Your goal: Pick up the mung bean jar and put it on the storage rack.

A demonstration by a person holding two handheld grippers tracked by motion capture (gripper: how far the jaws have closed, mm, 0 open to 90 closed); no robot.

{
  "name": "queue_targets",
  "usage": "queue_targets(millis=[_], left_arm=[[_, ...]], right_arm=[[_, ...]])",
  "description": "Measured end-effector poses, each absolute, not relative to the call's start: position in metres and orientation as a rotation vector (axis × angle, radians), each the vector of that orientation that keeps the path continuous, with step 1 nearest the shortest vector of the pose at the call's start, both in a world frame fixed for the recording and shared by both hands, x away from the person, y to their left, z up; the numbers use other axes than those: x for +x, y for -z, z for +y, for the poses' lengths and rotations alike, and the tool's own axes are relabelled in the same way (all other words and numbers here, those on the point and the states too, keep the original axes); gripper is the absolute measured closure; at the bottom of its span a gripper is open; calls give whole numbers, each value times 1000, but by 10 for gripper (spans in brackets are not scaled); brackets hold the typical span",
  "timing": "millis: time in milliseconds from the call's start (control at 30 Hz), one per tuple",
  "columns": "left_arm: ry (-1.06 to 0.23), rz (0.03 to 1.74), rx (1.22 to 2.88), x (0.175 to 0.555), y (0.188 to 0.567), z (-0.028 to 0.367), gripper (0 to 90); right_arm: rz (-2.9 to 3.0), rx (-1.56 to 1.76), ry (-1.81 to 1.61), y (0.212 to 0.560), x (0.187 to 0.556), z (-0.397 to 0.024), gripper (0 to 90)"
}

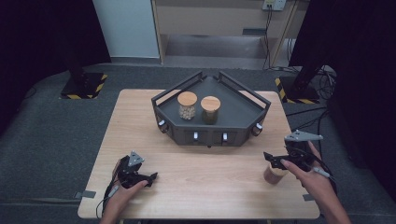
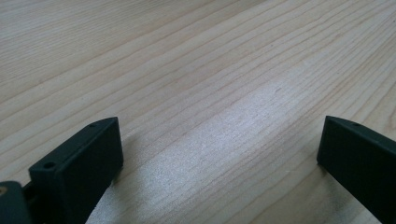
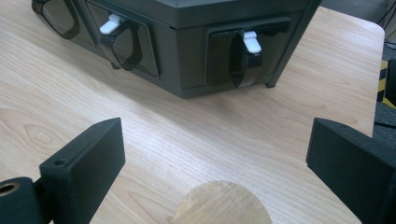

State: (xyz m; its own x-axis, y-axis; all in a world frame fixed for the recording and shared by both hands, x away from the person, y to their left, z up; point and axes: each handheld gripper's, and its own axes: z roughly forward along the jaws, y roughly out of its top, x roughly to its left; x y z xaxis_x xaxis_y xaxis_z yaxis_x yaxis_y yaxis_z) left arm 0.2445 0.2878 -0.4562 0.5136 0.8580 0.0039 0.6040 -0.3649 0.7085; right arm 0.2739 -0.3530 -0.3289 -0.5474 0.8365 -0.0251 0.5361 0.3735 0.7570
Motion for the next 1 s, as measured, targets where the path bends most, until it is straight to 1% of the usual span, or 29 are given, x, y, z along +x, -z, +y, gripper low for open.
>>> queue_targets(millis=[1000], left_arm=[[-498, 1188, 2099, 245, 456, 288, 0]], right_arm=[[2234, 1243, -974, 352, 257, -369, 42]])
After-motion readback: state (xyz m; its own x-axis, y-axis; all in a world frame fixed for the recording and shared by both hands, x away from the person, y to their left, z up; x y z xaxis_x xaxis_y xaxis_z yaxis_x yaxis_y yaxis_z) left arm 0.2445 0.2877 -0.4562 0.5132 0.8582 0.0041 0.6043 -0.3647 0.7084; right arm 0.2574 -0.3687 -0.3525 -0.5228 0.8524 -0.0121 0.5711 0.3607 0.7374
